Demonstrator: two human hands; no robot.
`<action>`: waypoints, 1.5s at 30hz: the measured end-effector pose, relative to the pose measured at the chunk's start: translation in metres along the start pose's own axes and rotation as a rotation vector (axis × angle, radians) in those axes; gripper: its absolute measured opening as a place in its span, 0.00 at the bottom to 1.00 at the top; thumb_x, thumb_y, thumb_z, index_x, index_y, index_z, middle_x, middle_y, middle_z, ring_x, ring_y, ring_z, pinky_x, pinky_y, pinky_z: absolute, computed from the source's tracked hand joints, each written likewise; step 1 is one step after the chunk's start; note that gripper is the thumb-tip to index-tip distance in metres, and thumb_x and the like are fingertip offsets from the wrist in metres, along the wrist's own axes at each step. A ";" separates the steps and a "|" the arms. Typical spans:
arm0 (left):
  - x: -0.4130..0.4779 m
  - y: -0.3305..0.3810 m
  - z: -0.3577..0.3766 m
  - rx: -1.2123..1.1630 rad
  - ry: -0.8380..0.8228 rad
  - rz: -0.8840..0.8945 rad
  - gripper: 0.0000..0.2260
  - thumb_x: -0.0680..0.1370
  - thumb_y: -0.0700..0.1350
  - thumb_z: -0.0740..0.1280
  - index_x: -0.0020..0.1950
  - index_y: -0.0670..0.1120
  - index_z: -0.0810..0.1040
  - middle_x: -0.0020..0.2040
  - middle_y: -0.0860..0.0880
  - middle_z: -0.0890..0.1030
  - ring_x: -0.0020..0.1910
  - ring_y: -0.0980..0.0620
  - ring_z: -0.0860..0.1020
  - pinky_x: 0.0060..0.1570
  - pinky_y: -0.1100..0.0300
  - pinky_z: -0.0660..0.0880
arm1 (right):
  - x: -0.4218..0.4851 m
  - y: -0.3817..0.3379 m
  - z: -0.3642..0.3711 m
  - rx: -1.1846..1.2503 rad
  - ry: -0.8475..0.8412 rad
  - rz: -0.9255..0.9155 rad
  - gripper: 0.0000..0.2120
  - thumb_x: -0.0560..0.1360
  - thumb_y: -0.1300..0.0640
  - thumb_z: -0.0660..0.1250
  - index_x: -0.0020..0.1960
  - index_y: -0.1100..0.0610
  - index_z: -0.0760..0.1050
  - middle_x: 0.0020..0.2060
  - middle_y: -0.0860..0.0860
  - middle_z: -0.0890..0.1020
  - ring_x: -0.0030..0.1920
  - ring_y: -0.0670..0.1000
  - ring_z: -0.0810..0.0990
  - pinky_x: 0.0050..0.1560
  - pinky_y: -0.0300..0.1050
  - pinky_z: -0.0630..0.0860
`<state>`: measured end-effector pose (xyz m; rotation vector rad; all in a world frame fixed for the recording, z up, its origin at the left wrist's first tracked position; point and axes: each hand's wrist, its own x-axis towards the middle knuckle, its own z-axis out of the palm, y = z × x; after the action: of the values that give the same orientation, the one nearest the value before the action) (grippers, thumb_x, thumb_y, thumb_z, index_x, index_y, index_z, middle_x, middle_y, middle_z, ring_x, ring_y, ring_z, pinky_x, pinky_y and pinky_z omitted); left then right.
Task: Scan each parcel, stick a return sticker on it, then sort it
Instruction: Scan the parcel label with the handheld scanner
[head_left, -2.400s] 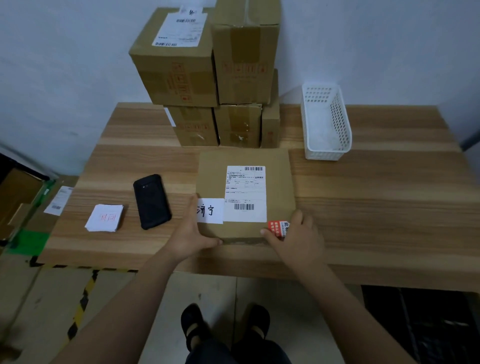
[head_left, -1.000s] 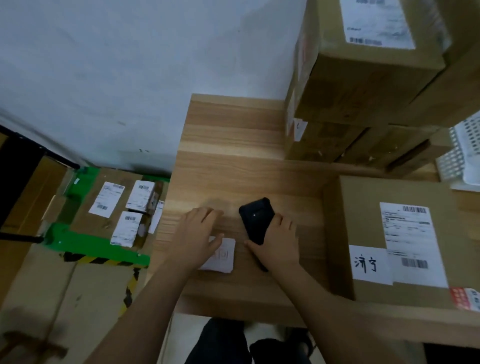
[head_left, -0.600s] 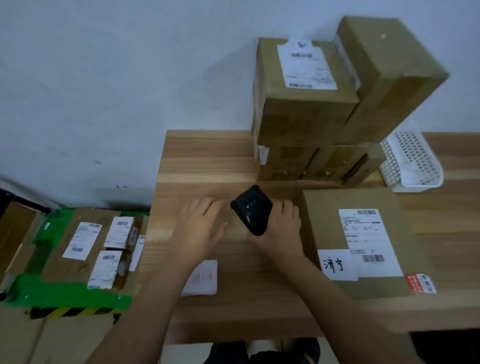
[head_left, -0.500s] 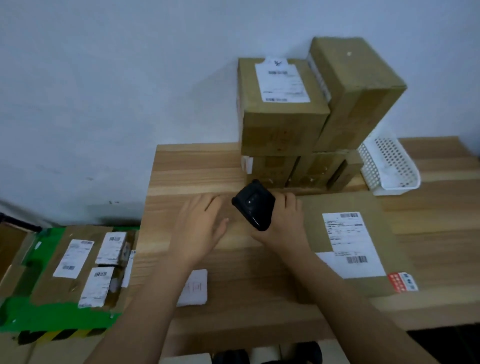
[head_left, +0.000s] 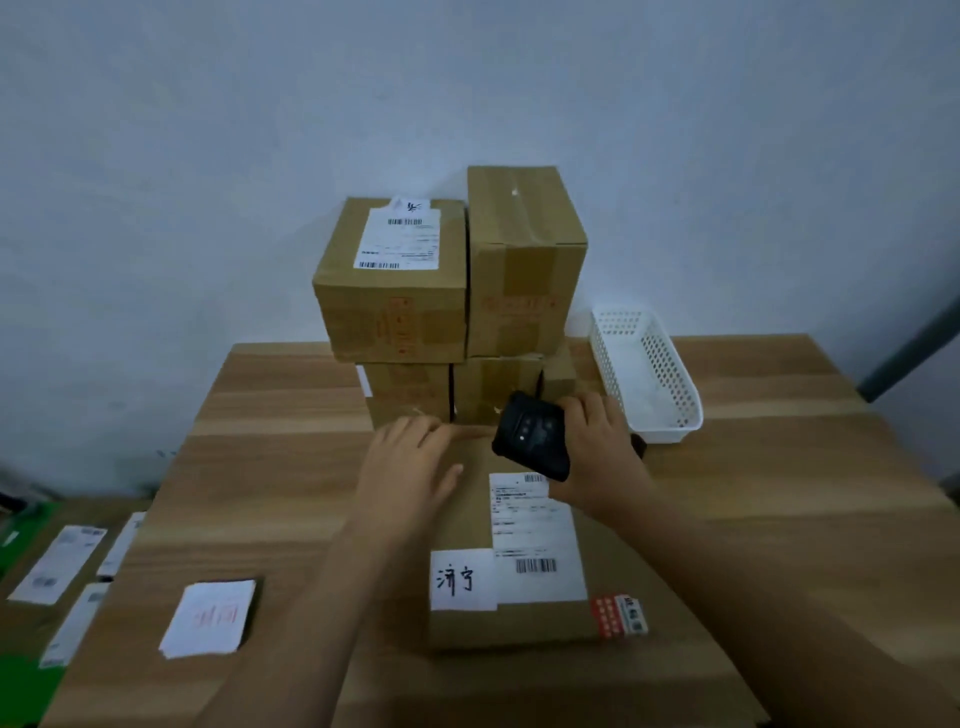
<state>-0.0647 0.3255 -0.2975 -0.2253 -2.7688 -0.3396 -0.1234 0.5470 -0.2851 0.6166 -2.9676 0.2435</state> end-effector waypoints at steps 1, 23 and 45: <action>0.001 0.009 0.004 0.013 -0.013 -0.022 0.16 0.73 0.50 0.72 0.60 0.50 0.78 0.54 0.51 0.78 0.54 0.50 0.76 0.54 0.55 0.72 | 0.000 0.012 -0.001 -0.034 -0.017 -0.039 0.33 0.60 0.52 0.77 0.61 0.59 0.70 0.54 0.55 0.71 0.54 0.56 0.69 0.54 0.49 0.71; -0.019 0.084 0.028 0.131 -0.049 -0.165 0.23 0.64 0.48 0.79 0.57 0.47 0.80 0.51 0.49 0.81 0.50 0.47 0.79 0.50 0.51 0.75 | 0.029 0.045 -0.073 -0.633 0.042 -0.988 0.12 0.70 0.62 0.60 0.49 0.60 0.79 0.48 0.55 0.81 0.50 0.56 0.79 0.55 0.49 0.76; -0.048 0.025 0.006 0.112 0.135 -0.242 0.18 0.70 0.48 0.74 0.58 0.46 0.79 0.49 0.49 0.79 0.46 0.47 0.77 0.46 0.53 0.72 | 0.022 0.009 -0.026 0.350 -0.156 -0.108 0.41 0.57 0.46 0.79 0.65 0.52 0.66 0.54 0.49 0.67 0.57 0.51 0.64 0.51 0.44 0.67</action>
<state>-0.0166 0.3455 -0.3147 0.1562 -2.6730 -0.2476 -0.1458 0.5509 -0.2582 0.8668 -3.0474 0.7486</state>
